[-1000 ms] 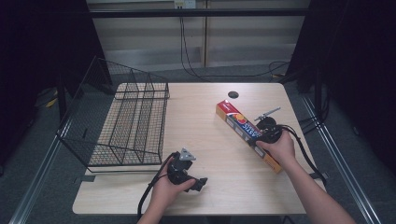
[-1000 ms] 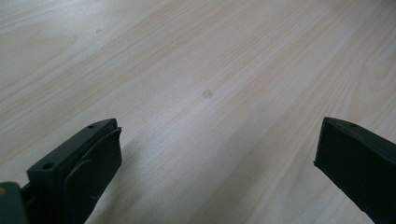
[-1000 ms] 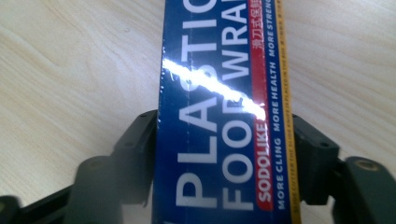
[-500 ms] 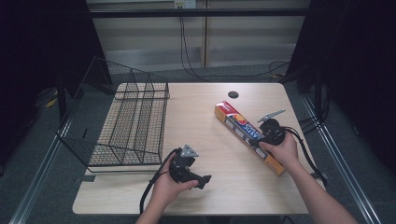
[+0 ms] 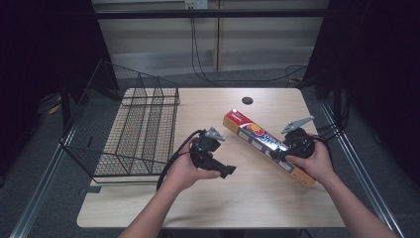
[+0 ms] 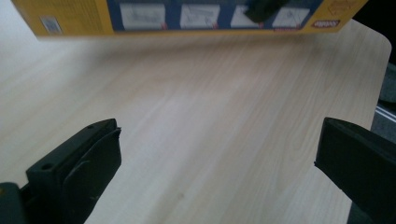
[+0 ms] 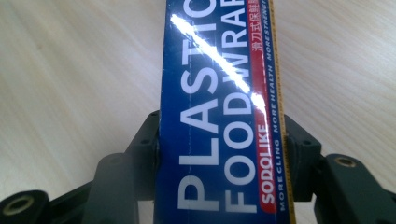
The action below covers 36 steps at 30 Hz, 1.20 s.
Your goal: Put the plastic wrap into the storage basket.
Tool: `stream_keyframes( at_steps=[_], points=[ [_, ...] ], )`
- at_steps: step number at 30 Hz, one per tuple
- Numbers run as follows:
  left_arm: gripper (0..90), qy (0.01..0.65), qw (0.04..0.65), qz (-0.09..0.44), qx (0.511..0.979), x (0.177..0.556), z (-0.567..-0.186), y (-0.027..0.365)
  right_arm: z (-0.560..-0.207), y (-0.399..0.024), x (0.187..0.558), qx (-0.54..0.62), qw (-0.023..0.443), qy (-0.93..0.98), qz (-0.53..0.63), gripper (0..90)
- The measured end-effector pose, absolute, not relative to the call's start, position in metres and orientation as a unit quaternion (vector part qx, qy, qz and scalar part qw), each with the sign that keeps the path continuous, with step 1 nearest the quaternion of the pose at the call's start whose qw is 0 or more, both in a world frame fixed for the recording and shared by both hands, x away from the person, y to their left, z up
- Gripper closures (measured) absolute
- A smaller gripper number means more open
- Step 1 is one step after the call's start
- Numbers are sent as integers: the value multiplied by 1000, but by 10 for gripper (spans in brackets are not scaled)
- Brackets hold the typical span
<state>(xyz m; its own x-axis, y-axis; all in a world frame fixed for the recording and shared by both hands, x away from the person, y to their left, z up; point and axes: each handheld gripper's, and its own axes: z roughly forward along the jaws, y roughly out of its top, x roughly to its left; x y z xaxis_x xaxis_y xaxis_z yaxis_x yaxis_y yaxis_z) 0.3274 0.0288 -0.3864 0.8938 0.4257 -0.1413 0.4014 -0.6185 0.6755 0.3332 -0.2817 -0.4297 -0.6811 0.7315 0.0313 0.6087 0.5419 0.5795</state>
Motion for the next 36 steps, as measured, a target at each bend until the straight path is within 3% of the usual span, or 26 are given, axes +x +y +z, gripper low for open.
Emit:
stream_keyframes(
  at_steps=[5, 18, 36],
  points=[
    [0, 178, 352, 14, 919, 341, -369, 16, -424, -279, 327, 360, 95, 883, 285, 443],
    [31, 139, 334, 15, 932, 371, -343, -12, -405, -262, 317, 289, 69, 909, 292, 441],
    [115, 68, 290, -17, 954, 382, -352, -41, -394, -255, 313, 219, 45, 929, 295, 440]
  ],
)
